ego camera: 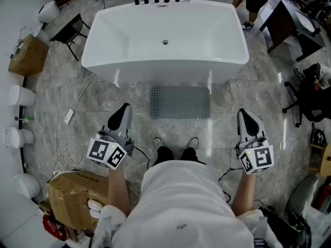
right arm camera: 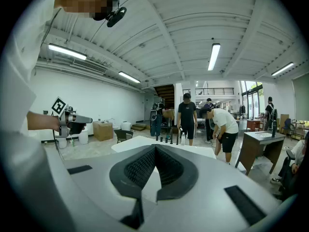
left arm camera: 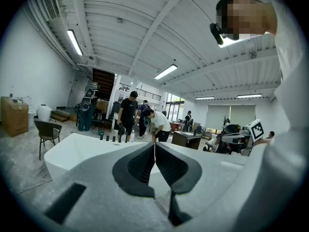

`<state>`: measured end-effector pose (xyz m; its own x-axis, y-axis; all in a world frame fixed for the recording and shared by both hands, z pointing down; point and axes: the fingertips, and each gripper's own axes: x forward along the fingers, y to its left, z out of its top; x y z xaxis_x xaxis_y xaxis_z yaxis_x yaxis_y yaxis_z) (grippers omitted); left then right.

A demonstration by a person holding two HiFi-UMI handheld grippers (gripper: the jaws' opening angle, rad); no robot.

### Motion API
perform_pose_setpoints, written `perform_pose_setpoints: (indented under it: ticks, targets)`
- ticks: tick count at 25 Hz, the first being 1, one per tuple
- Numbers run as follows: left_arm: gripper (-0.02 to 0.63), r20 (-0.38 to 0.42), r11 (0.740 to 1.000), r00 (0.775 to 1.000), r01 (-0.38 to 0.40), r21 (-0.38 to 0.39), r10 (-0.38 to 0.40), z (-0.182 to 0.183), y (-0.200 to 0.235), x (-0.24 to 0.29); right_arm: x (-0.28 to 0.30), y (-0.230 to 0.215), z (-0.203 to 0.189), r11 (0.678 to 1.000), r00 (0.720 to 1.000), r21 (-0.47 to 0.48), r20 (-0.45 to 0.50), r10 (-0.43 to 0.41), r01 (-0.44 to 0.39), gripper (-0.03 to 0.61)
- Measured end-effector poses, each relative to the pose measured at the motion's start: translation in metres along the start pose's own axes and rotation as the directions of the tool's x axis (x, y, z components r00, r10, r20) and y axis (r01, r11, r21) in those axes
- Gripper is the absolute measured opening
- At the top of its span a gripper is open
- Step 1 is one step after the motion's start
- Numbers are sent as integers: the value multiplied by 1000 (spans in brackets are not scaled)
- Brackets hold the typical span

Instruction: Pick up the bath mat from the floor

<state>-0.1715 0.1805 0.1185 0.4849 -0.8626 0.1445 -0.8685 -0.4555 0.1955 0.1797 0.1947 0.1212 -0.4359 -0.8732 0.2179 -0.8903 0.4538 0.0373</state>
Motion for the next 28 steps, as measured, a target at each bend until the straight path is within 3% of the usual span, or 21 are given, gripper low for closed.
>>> perform_pose_setpoints:
  ticks: [9, 16, 28]
  targets:
    - [14, -11, 1000, 1000, 9, 20, -8, -1, 15, -11, 4, 18, 5, 1000, 1000, 1, 10, -14, 14, 6]
    - [14, -13, 999, 1000, 5, 33, -5, 1, 36, -29, 8, 29, 11, 993, 996, 99, 59, -67, 61, 6]
    - [14, -25, 999, 999, 46, 25, -45, -2, 88, -59, 32, 84, 7, 987, 994, 118, 16, -107, 105, 6]
